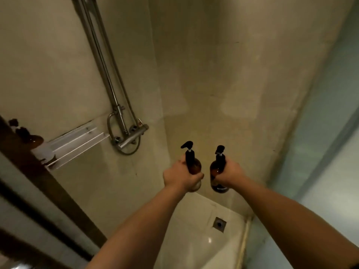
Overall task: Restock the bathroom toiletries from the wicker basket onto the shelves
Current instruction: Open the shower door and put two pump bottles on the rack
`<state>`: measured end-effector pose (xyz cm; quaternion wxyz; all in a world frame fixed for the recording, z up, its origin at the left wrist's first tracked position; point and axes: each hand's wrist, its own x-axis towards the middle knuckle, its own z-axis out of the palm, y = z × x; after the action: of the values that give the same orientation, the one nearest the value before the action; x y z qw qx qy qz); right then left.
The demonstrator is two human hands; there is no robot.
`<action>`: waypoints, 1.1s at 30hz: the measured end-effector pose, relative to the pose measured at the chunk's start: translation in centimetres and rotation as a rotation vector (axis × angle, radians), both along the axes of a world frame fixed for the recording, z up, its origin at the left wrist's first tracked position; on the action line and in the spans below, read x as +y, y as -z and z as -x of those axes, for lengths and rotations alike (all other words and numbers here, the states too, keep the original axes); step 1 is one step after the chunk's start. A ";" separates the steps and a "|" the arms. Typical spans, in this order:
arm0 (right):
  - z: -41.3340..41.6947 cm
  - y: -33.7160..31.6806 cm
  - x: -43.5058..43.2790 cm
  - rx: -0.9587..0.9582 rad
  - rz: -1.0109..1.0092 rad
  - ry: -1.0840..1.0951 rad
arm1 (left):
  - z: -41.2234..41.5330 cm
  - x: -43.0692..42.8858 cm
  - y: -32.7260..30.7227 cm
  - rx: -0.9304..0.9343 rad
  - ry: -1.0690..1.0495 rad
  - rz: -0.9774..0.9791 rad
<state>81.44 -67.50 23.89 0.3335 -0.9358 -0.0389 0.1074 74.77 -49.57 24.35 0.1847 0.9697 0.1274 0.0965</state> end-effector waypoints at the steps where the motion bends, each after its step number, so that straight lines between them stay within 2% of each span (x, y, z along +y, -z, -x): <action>1: -1.5 -0.2 0.5 0.026 0.005 -0.012 | -1.1 0.5 -0.1 0.001 -0.009 -0.007; 5: -7.6 -0.2 3.2 0.075 0.044 -0.074 | -5.8 2.9 0.1 -0.002 -0.070 0.006; 11: -15.8 -1.3 8.8 0.034 0.054 -0.186 | -13.7 7.2 -0.1 0.013 -0.146 -0.010; 19: -25.0 -5.9 16.9 -0.076 0.054 -0.323 | -23.2 13.3 -3.9 0.002 -0.192 -0.025; 24: -29.7 -7.9 22.1 -0.066 0.078 -0.442 | -26.2 17.9 -5.4 -0.064 -0.273 -0.098; 27: -33.0 -9.2 27.1 -0.160 0.145 -0.585 | -27.6 20.7 -7.2 -0.104 -0.382 -0.153; 33: -33.4 -11.8 39.1 -0.242 -0.009 -0.798 | -25.4 28.7 -10.7 -0.100 -0.654 -0.101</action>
<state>114.84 -28.43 35.71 0.2629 -0.8517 -0.4379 0.1175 100.17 -20.87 35.03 0.1015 0.8794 0.4179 0.2044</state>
